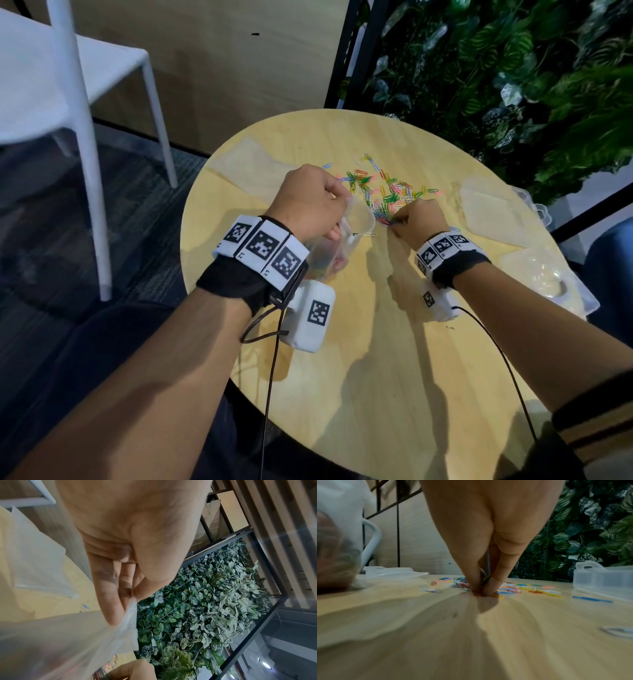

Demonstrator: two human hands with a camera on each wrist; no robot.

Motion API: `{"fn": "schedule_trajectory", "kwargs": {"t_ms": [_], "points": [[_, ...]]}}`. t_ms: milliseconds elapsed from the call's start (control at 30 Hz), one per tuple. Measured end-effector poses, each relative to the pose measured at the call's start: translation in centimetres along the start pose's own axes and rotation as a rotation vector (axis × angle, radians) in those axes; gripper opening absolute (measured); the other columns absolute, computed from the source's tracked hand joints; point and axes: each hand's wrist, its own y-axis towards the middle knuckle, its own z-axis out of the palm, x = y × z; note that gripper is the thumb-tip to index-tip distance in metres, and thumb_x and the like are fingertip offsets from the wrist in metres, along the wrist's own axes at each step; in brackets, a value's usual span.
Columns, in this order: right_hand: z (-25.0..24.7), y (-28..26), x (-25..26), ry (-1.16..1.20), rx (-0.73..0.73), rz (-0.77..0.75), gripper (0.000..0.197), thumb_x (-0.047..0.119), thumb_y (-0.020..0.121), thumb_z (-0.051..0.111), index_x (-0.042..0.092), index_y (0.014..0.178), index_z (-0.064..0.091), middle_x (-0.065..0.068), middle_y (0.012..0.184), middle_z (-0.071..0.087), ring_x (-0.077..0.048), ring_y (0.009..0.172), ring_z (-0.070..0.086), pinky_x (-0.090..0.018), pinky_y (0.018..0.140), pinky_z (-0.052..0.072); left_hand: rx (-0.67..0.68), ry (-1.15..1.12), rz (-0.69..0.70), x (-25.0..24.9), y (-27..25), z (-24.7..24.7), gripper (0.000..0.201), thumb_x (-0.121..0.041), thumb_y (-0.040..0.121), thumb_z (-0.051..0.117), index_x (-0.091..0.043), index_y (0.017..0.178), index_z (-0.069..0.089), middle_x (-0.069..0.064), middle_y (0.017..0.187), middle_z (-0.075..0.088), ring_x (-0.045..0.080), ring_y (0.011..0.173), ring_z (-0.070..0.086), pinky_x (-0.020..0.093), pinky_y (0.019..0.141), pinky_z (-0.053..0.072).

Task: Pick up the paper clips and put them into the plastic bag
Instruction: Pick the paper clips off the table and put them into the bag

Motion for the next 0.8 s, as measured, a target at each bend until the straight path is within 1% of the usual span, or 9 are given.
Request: {"fn": "schedule_trajectory", "kwargs": {"t_ms": [133,233,300,367,433,533,600,700,800], "points": [[-0.6,-1.3,-2.0,0.254,-0.018,0.132,0.015,0.022,0.085,0.07,0.01,0.087,0.08,-0.006,0.081,0.075,-0.015,0.068,0.063,-0.023,0.066,0.049,0.021,-0.003,-0.033,-0.2,-0.2,0.2,0.016,-0.007,0.097,0.058,-0.009,0.096,0.074,0.009,0.071,0.075,0.021,0.054,0.073,0.026,0.056,0.061],[-1.3,-2.6,-3.3,0.855,0.008,0.381,0.016,0.016,0.082,0.076,0.005,0.094,0.076,-0.012,0.089,0.074,-0.009,0.06,0.067,-0.016,0.057,0.055,0.039,0.004,-0.105,-0.3,-0.4,0.6,0.022,-0.005,0.096,0.055,-0.01,0.084,0.073,0.008,0.065,0.071,0.023,0.054,0.073,0.033,0.058,0.063],[-2.3,-3.3,-3.5,1.312,0.11,0.46,0.025,0.004,0.084,0.071,-0.008,0.105,0.069,-0.02,0.103,0.07,-0.014,0.068,0.069,-0.017,0.064,0.058,0.053,0.012,-0.125,-0.4,-0.4,0.9,0.023,-0.003,0.094,0.053,-0.008,0.084,0.073,0.011,0.064,0.071,0.025,0.055,0.073,0.032,0.056,0.062],[-3.5,-3.8,-3.0,1.558,0.235,0.438,0.023,0.0,0.087,0.064,-0.01,0.108,0.065,-0.017,0.111,0.067,-0.016,0.084,0.07,-0.017,0.07,0.058,0.061,0.01,-0.129,-0.6,-0.5,1.3,0.024,-0.003,0.093,0.051,-0.007,0.087,0.073,0.013,0.064,0.071,0.026,0.055,0.073,0.029,0.053,0.06],[-5.0,-4.5,-1.6,1.711,0.344,0.375,0.02,0.001,0.089,0.061,-0.007,0.107,0.063,-0.013,0.107,0.068,-0.015,0.091,0.07,-0.016,0.071,0.057,0.066,-0.006,-0.137,-0.7,-0.4,1.7,0.024,-0.003,0.094,0.05,-0.008,0.087,0.073,0.012,0.067,0.071,0.028,0.059,0.074,0.034,0.058,0.062],[-6.4,-5.4,0.9,1.764,0.472,0.284,0.027,0.0,0.09,0.06,-0.009,0.115,0.061,-0.013,0.098,0.07,-0.014,0.088,0.072,-0.014,0.069,0.056,0.059,0.0,-0.128,-0.6,-0.2,2.4,0.02,-0.008,0.095,0.055,-0.009,0.084,0.072,0.004,0.073,0.068,0.032,0.077,0.074,0.044,0.076,0.063],[-6.8,-5.8,2.5,1.638,0.523,0.234,0.025,-0.001,0.089,0.061,-0.011,0.112,0.063,-0.015,0.096,0.072,-0.014,0.085,0.072,-0.015,0.07,0.057,0.058,0.01,-0.115,-0.7,-0.2,2.8,0.017,-0.011,0.094,0.058,-0.008,0.086,0.073,0.004,0.075,0.069,0.032,0.083,0.074,0.046,0.081,0.062],[-6.6,-5.9,4.0,1.411,0.502,0.225,0.026,-0.002,0.09,0.061,-0.013,0.113,0.063,-0.018,0.106,0.069,-0.017,0.088,0.069,-0.021,0.076,0.059,0.041,-0.022,-0.123,-0.7,-0.2,3.0,0.018,-0.007,0.096,0.056,-0.008,0.086,0.071,0.014,0.076,0.07,0.029,0.062,0.072,0.043,0.064,0.064],[-6.5,-5.6,4.9,1.213,0.505,0.144,0.033,-0.011,0.09,0.052,-0.01,0.123,0.058,-0.017,0.117,0.065,-0.021,0.106,0.063,-0.03,0.095,0.054,0.052,-0.033,-0.123,-0.8,-0.5,2.9,0.018,-0.006,0.098,0.057,-0.008,0.085,0.069,0.018,0.074,0.069,0.023,0.05,0.069,0.037,0.055,0.063]]}}
